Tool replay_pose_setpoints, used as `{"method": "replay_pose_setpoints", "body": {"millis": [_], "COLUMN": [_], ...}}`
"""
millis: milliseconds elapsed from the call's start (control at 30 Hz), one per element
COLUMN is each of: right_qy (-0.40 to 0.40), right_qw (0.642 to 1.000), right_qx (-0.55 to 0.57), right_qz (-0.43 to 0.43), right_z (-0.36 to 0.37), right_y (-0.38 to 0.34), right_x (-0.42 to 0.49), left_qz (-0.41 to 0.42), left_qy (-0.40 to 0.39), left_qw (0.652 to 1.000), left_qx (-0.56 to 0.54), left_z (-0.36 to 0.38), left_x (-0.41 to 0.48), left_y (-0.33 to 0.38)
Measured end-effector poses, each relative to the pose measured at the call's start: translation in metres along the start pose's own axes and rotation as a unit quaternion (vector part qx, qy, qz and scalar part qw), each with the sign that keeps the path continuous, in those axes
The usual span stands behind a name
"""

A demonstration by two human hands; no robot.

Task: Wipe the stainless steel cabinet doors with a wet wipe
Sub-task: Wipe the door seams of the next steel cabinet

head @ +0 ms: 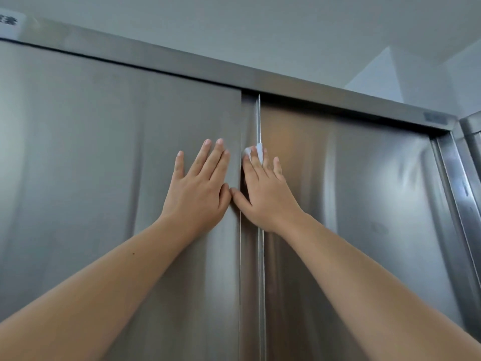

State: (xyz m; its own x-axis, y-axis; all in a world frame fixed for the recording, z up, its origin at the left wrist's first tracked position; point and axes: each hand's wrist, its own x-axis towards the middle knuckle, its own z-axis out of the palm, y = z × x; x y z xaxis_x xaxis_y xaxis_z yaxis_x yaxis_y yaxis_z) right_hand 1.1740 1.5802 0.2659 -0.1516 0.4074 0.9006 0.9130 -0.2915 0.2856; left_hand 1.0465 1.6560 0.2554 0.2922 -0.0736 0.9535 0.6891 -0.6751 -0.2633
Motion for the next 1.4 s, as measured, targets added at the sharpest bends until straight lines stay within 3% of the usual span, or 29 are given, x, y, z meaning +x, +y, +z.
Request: {"method": "replay_pose_setpoints", "body": {"millis": [600, 900, 1133, 1400], "right_qy": [0.046, 0.147, 0.099, 0.056], "right_qw": [0.998, 0.979, 0.987, 0.998], "right_qx": [-0.034, -0.139, -0.110, -0.019], "right_qz": [0.028, 0.020, 0.060, 0.020], "right_z": [-0.020, -0.015, -0.014, -0.015], "right_y": [0.022, 0.017, 0.024, 0.028], "right_x": [0.084, 0.069, 0.075, 0.073], "left_qz": [-0.018, -0.016, -0.022, -0.008], "left_qy": [0.024, 0.023, 0.030, 0.045], "left_qw": [1.000, 1.000, 0.999, 0.999], "left_qx": [-0.004, 0.004, 0.004, 0.026], "left_z": [0.003, 0.003, 0.007, 0.001], "left_x": [0.007, 0.005, 0.005, 0.006], "left_y": [-0.007, -0.006, -0.008, -0.006]}}
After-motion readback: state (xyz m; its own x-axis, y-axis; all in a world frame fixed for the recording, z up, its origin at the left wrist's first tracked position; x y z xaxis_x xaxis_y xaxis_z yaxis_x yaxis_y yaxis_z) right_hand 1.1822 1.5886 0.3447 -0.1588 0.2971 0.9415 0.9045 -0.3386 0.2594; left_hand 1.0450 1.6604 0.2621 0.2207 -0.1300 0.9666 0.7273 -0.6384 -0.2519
